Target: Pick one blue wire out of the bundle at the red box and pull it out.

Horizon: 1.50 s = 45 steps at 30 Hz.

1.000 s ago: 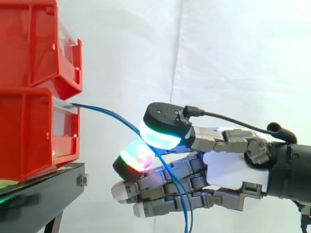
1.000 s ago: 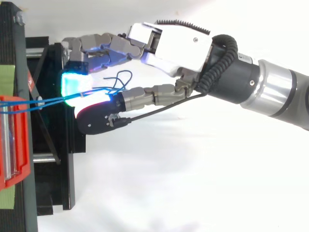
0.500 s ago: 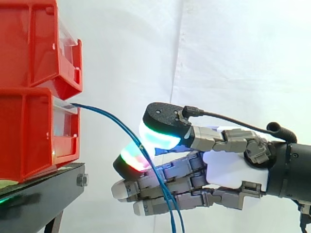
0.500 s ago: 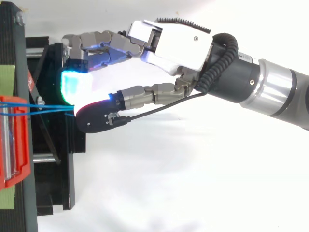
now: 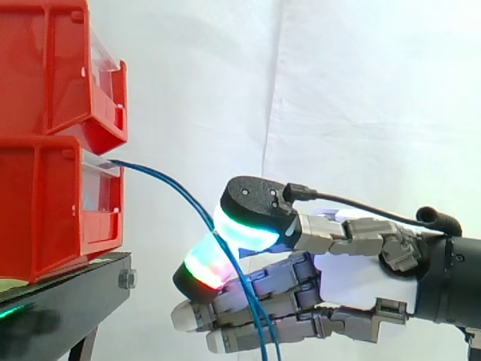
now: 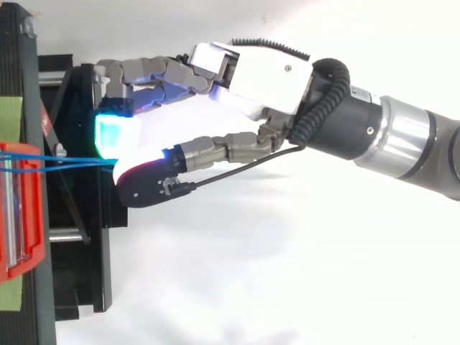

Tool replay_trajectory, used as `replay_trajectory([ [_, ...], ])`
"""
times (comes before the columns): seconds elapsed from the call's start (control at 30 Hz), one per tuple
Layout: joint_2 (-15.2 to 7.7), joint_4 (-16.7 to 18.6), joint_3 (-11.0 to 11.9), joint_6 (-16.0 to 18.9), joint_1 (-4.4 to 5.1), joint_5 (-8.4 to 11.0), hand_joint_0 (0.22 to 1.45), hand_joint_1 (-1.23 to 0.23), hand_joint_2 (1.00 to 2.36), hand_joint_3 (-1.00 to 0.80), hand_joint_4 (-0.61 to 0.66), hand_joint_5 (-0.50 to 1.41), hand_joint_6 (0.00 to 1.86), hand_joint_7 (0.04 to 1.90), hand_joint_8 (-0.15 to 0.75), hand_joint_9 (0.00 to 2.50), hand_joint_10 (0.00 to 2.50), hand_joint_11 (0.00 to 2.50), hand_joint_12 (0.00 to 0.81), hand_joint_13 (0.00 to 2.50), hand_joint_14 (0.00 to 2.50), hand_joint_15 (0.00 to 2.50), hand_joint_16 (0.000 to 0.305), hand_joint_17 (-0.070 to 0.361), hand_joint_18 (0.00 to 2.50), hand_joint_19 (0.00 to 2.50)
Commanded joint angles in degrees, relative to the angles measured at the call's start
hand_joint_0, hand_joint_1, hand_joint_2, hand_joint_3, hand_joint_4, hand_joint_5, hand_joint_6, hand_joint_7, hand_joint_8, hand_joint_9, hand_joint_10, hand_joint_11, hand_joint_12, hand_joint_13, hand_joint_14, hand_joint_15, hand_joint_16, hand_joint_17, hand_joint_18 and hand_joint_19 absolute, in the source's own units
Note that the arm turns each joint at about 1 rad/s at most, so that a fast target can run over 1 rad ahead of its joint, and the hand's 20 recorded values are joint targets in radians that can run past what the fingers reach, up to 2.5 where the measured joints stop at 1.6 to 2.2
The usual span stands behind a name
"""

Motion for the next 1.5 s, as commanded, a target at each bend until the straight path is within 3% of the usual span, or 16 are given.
replay_trajectory([
  [0.0,-0.2,0.0,-0.1,-0.5,0.25,0.64,0.53,-0.64,1.01,-0.41,0.34,-0.09,0.50,1.31,0.303,0.69,0.01,0.29,0.404,0.22,0.00,0.05,0.065,0.147,0.18,0.23],
  [0.23,-0.2,1.9,-0.1,-2.4,0.51,1.26,0.55,-0.65,1.01,-0.37,0.33,-0.09,0.50,1.35,0.297,0.70,0.01,0.30,0.398,0.22,0.00,0.04,0.064,0.144,0.20,0.23],
  [0.53,-0.2,2.0,0.0,-2.4,0.51,1.17,0.58,-0.65,1.02,-0.31,0.30,-0.08,0.51,1.42,0.295,0.72,0.01,0.31,0.391,0.23,0.00,0.05,0.062,0.141,0.22,0.23],
  [0.97,-0.1,1.9,1.0,-2.6,0.51,1.26,0.59,-0.66,1.02,-0.16,0.29,-0.13,0.71,1.17,0.300,0.73,0.01,0.38,0.394,0.25,0.00,0.06,0.062,0.140,0.24,0.24],
  [1.47,-0.1,0.8,2.7,-2.3,0.51,0.91,0.61,-0.69,1.02,-0.14,0.38,-0.14,0.76,1.16,0.308,0.75,0.02,0.43,0.398,0.26,0.00,0.06,0.062,0.138,0.25,0.21],
])
